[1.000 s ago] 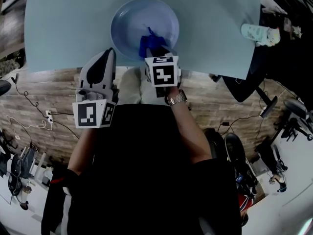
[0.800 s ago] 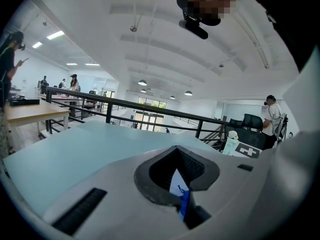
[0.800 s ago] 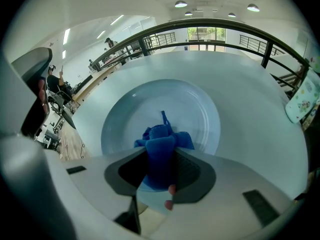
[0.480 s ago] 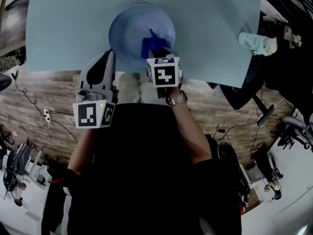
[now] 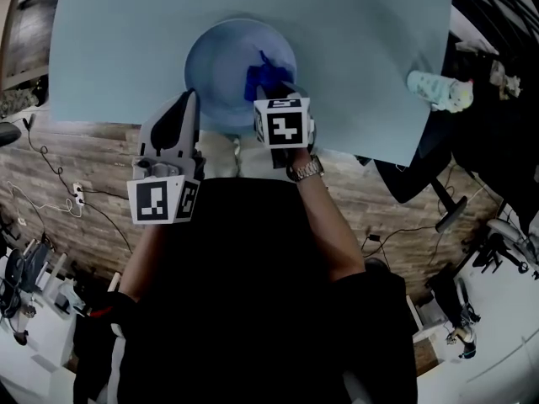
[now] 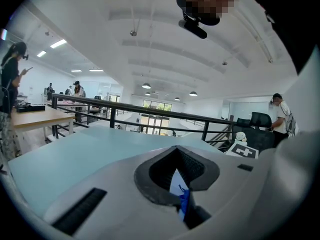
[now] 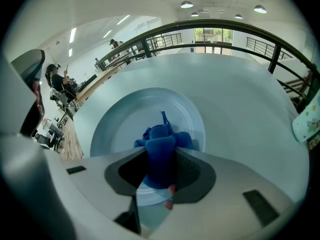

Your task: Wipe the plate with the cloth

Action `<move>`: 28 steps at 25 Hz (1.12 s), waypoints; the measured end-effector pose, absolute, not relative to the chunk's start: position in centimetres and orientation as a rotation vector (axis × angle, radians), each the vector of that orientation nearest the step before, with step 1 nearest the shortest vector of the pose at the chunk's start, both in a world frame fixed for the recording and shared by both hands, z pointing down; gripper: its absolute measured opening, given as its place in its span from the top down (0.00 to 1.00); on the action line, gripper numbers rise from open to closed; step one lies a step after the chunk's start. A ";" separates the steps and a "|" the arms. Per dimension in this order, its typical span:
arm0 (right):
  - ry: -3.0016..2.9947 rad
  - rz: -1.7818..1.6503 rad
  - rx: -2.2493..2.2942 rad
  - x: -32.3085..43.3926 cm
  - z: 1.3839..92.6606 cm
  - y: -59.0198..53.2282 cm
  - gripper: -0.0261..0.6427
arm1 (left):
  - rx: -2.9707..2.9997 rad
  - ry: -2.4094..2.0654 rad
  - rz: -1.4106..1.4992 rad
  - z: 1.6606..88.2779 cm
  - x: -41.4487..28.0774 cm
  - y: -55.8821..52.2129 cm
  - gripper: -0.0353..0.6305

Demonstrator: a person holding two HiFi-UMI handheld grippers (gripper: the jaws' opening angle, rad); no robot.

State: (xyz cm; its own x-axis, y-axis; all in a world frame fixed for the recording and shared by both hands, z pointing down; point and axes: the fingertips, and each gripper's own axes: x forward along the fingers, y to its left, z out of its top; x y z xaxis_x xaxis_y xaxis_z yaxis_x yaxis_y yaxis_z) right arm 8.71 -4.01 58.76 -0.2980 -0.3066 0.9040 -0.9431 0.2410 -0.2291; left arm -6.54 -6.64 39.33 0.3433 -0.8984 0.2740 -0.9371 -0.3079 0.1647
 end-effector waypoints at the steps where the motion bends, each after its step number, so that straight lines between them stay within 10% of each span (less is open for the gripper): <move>1: -1.762 1.062 1.152 8.8 58.7 -4.2 0.78 | 2.314 -1.644 0.189 39.3 -6.4 -6.6 0.94; 28: -1.902 0.984 1.345 6.8 53.4 -7.4 0.78 | 2.313 -1.638 0.142 38.5 -9.9 -6.4 0.94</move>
